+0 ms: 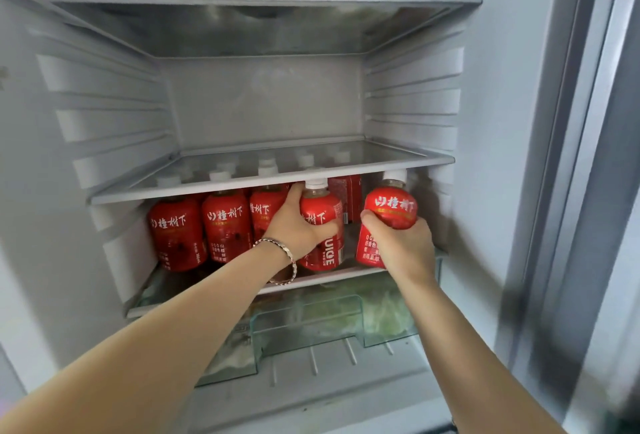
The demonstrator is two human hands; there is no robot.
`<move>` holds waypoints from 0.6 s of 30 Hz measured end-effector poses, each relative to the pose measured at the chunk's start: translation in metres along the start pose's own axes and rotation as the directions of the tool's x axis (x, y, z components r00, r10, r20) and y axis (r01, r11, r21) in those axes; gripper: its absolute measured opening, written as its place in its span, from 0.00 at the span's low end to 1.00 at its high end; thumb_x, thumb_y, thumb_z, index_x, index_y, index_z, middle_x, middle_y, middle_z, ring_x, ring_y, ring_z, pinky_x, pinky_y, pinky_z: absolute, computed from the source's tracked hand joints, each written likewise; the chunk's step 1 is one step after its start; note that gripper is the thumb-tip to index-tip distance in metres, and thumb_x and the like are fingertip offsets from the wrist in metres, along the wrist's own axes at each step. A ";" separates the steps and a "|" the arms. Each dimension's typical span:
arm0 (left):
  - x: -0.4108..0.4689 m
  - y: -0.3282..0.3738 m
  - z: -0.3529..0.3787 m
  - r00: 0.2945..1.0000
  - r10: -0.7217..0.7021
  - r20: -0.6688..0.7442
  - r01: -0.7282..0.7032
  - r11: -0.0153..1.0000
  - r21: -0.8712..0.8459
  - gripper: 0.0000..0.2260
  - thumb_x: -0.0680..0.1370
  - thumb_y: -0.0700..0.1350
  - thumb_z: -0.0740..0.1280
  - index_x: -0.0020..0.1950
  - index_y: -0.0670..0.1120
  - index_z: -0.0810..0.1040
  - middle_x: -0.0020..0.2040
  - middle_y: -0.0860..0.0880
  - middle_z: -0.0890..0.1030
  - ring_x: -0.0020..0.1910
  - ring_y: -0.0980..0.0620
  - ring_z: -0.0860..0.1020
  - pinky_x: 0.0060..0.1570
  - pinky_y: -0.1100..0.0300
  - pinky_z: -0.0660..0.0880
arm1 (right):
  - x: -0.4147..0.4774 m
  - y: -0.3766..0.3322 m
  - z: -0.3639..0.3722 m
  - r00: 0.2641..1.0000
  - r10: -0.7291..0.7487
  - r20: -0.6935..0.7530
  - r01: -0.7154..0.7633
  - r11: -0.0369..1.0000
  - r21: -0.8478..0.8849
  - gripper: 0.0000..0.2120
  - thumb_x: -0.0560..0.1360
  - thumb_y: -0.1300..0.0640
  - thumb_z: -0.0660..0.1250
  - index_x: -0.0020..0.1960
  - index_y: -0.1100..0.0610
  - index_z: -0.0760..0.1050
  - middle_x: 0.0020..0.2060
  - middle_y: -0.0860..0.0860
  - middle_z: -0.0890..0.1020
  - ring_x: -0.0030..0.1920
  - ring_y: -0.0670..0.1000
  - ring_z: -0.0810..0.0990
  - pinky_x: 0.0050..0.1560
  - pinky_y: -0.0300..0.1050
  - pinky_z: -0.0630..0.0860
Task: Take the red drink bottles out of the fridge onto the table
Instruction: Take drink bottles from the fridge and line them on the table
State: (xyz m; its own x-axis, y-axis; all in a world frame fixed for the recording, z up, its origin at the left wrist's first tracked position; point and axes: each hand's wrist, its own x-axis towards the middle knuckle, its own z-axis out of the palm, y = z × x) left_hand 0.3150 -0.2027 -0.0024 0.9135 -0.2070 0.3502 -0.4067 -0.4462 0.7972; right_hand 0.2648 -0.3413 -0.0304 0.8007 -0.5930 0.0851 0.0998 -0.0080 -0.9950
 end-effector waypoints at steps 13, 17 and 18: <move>-0.065 0.033 -0.032 0.966 0.180 -0.183 -0.212 0.962 -0.170 0.16 0.74 0.58 0.60 0.56 0.51 0.76 0.48 0.56 0.81 0.50 0.57 0.79 0.48 0.66 0.75 | -0.069 -0.001 0.011 0.926 -0.335 0.173 0.350 0.934 -0.069 0.31 0.59 0.47 0.78 0.57 0.44 0.67 0.45 0.40 0.78 0.44 0.41 0.79 0.46 0.38 0.77; -0.069 0.039 -0.051 0.966 0.213 -0.146 -0.195 0.972 0.128 0.05 0.74 0.52 0.70 0.44 0.53 0.75 0.39 0.56 0.79 0.39 0.60 0.77 0.39 0.71 0.74 | -0.083 -0.003 0.027 0.784 -0.392 0.482 0.547 0.803 -0.237 0.33 0.60 0.44 0.78 0.59 0.41 0.64 0.48 0.41 0.79 0.49 0.45 0.81 0.50 0.43 0.80; -0.069 0.037 -0.057 0.958 0.220 -0.187 -0.175 0.958 0.227 0.07 0.75 0.50 0.69 0.39 0.51 0.74 0.36 0.55 0.78 0.36 0.59 0.76 0.35 0.71 0.73 | -0.084 -0.005 0.029 0.730 -0.366 0.577 0.576 0.784 -0.232 0.32 0.61 0.42 0.77 0.58 0.40 0.63 0.49 0.40 0.78 0.49 0.44 0.81 0.51 0.43 0.80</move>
State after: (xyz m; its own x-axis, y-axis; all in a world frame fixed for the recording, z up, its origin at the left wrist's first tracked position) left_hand 0.2381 -0.1548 0.0310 0.7871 -0.1337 0.6022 -0.5518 -0.5888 0.5906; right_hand 0.2143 -0.2685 -0.0313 0.8891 0.0345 0.4564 0.4022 -0.5348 -0.7431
